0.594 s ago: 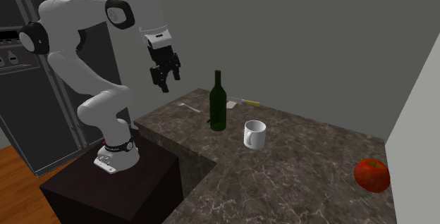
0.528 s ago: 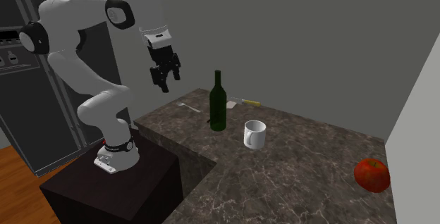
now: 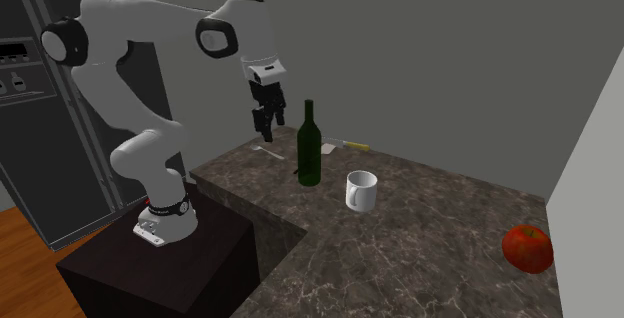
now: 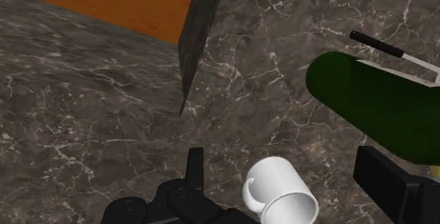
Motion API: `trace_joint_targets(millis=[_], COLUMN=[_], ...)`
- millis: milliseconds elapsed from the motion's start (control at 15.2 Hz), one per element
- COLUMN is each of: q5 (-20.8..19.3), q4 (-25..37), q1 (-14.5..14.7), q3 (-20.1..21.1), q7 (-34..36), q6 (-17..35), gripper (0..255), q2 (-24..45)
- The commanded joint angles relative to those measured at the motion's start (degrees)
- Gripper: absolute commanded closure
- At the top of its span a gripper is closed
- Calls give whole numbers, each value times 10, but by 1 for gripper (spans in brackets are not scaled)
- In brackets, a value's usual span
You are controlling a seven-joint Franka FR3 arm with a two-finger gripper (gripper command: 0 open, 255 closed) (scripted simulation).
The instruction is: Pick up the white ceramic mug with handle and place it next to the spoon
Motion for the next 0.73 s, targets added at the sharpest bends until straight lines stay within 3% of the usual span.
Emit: trace_joint_targets(millis=[0,660], q5=[0,-30], q4=[13,113], q1=[4,22], q3=[13,73], q7=[8,62], q6=[25,120], gripper=[0,0], q2=[39,245])
